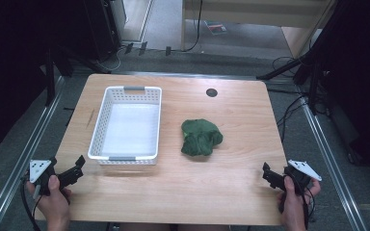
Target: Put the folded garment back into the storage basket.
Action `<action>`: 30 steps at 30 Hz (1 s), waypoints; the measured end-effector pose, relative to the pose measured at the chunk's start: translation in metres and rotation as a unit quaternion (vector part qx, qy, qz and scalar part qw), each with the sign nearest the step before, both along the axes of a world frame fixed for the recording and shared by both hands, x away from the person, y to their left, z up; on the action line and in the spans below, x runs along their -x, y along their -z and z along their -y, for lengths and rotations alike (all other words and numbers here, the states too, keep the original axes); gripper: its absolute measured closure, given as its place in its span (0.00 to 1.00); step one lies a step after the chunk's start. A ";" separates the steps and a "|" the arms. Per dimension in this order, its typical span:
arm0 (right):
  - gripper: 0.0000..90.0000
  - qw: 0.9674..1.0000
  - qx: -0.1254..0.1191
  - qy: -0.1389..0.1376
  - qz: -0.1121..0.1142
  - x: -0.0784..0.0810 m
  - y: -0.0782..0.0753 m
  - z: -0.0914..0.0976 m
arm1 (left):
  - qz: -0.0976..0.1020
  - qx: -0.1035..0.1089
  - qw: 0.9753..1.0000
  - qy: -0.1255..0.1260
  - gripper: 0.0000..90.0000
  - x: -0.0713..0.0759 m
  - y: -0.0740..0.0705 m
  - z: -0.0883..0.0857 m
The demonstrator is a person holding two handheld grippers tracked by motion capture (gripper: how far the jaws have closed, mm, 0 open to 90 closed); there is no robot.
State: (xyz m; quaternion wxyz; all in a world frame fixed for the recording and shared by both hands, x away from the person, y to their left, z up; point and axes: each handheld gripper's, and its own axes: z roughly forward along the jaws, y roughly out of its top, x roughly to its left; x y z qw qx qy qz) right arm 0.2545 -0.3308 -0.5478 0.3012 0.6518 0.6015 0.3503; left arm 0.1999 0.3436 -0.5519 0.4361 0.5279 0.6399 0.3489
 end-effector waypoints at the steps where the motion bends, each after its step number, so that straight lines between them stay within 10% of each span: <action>1: 0.00 1.000 -0.001 0.001 0.000 0.000 0.000 0.000 | 0.000 0.000 1.000 -0.001 0.00 0.000 0.000 0.000; 16: 0.00 1.000 0.002 -0.010 -0.004 0.000 0.000 -0.002 | 0.024 0.024 0.998 -0.045 0.00 0.016 -0.037 -0.020; 30: 0.00 1.000 0.002 -0.012 -0.013 -0.002 0.000 -0.002 | 0.018 0.005 1.000 -0.019 0.00 0.017 -0.071 0.003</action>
